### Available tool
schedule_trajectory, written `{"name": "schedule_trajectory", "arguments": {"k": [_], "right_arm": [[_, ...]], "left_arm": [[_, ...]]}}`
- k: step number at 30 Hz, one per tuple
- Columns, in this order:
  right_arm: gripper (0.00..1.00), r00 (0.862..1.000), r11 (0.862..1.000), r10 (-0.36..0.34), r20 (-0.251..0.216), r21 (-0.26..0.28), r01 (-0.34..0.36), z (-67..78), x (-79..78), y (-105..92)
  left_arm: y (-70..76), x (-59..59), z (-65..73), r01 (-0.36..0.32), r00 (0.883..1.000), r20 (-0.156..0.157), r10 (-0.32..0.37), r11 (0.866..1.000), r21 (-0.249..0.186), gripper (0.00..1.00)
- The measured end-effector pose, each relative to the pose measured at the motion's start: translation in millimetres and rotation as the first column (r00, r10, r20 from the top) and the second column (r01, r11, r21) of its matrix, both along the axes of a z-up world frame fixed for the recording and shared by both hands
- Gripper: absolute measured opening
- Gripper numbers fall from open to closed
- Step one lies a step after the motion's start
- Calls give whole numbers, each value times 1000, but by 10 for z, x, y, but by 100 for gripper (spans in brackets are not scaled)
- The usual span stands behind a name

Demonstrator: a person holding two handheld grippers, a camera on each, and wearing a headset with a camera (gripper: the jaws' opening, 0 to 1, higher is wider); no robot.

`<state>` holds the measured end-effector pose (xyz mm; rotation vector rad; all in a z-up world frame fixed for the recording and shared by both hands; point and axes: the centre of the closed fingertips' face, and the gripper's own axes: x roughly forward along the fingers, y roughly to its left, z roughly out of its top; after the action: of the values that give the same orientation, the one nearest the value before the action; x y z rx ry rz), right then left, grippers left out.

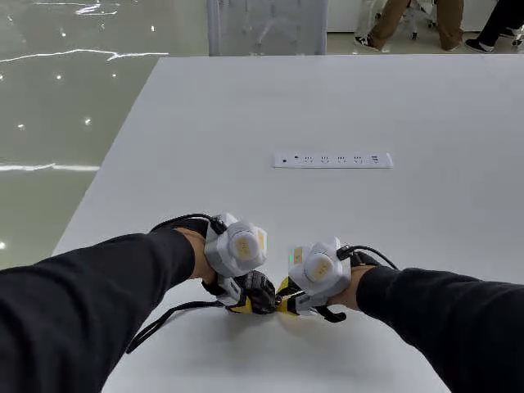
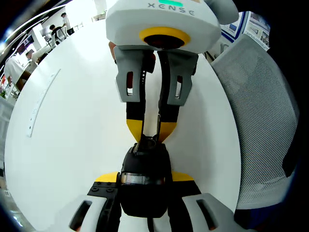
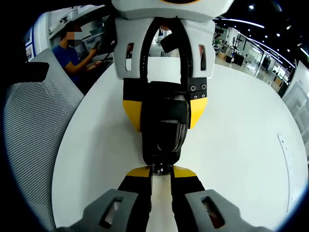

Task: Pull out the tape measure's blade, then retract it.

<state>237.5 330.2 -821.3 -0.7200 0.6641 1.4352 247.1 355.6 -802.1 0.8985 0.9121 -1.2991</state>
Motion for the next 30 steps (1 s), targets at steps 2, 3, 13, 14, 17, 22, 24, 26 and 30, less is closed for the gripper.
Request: {"name": "schedule_trajectory", "arguments": {"k": [2,3,13,14,17,22,24,26,30], "right_arm": [[10,1000,1000,1,-3,-3,-1,-5,3,-10],[10,1000,1000,5,-1,-4,-5,-9,4,-18],[12,998,999,-42,-36,-7,42,-22,23,-111],[12,998,999,-50,-41,-11,50,-25,24,-100],[13,998,999,-46,-40,-31,45,-37,16,-88],[18,998,999,-38,-40,-33,36,-67,-17,37],[19,999,999,-33,-25,-34,32,-60,-26,84],[18,999,999,-31,-34,-24,31,-23,0,38],[11,1000,999,-21,-15,-32,20,6,16,-6]], "left_arm": [[2,-3,0,0,1000,1,0,1000,3,33],[2,-5,0,2,1000,1,-2,1000,5,33],[0,1,-3,-13,1000,-2,13,1000,5,33],[0,-2,-2,-11,1000,-1,11,1000,5,33],[-2,1,-2,-11,1000,1,11,1000,5,33],[-3,-1,-3,-14,1000,2,14,1000,3,33],[0,-2,-3,-14,1000,2,14,1000,4,33],[4,-2,-2,-20,1000,1,20,1000,3,33],[4,-7,-9,-16,1000,2,16,1000,5,33]]}}
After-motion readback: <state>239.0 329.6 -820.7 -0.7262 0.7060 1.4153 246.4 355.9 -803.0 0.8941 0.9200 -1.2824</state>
